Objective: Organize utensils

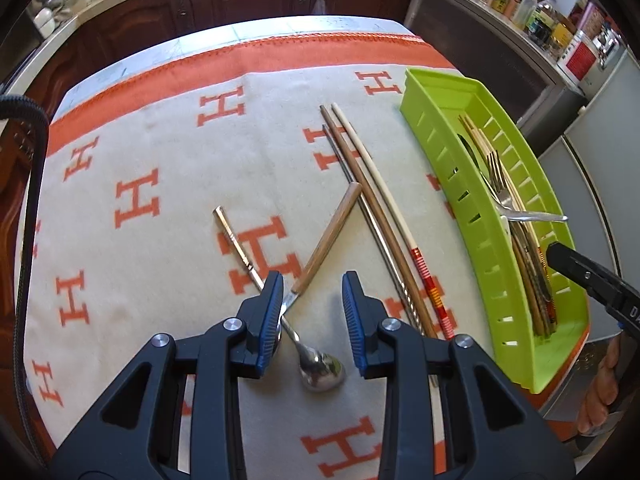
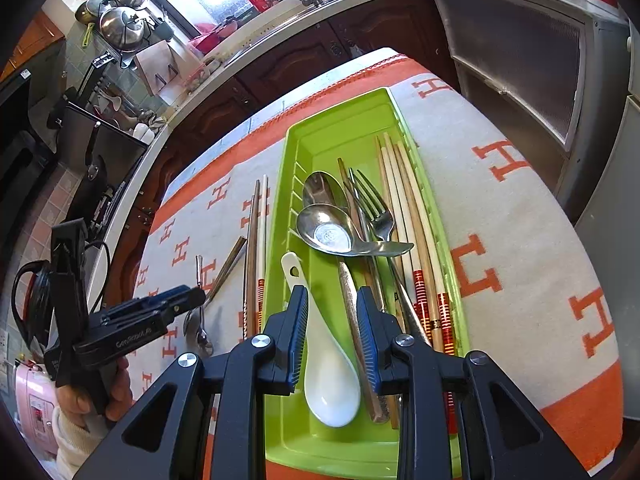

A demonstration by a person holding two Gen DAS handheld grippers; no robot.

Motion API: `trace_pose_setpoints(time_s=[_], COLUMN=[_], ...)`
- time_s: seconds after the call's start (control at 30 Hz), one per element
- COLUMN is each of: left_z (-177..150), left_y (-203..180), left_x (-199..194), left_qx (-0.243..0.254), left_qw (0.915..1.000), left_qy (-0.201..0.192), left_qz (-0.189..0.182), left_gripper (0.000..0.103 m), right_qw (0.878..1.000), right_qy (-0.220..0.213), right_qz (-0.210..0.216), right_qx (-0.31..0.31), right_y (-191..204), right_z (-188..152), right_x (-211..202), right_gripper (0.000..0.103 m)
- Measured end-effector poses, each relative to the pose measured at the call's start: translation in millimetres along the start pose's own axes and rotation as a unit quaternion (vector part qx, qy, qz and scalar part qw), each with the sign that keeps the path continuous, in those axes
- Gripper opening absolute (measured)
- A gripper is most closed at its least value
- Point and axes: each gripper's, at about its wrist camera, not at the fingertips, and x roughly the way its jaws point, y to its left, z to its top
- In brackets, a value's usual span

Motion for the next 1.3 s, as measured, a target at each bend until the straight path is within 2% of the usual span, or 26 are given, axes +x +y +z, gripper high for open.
trace_pose_setpoints(time_s=[0.23, 0.3, 0.37, 0.43, 0.47, 0.6, 0.77, 0.9, 1.07, 1.3], left_z=[9, 10, 11, 12, 14, 17, 17, 21, 31, 45], left_y=[-6, -9, -9, -9, -8, -1, -2, -21, -59, -97], left_x=[28, 31, 33, 33, 33, 29, 1, -24, -42, -24], left_qx=[0.049, 0.056, 0.057, 0.05, 0.04, -0.012, -0.062, -0.071, -0.074, -0.066], left_qw=[0.9986, 0.9983, 0.9981, 0.9985, 0.999, 0.9994, 0.9943, 0.9889, 0.9775, 0.9728], left_qy=[0.015, 0.002, -0.001, 0.003, 0.007, 0.029, 0.028, 0.019, 0.026, 0.048], left_qz=[0.013, 0.017, 0.022, 0.023, 0.02, -0.018, -0.082, -0.129, -0.196, -0.217], left_gripper=[0.027, 0.027, 0.012, 0.005, 0.005, 0.005, 0.005, 0.005, 0.004, 0.0], right_qw=[1.0, 1.0, 1.0, 1.0, 1.0, 1.0, 1.0, 1.0, 1.0, 1.0], right_qy=[0.0, -0.001, -0.001, 0.0, 0.001, 0.001, -0.004, -0.007, -0.015, -0.023], right_qz=[-0.001, -0.004, -0.005, -0.005, -0.005, -0.001, 0.002, 0.005, 0.006, -0.001], right_qx=[0.001, 0.002, 0.005, 0.008, 0.009, 0.012, 0.013, 0.016, 0.019, 0.021], right_y=[-1, -3, -4, -6, -7, -9, -10, -12, -15, -20], right_z=[-1, -1, -2, -2, -3, -4, -5, -7, -8, -12], right_x=[-2, -3, -4, -3, -3, -3, -7, -11, -18, -29], right_gripper=[0.025, 0.025, 0.025, 0.025, 0.025, 0.025, 0.025, 0.025, 0.025, 0.025])
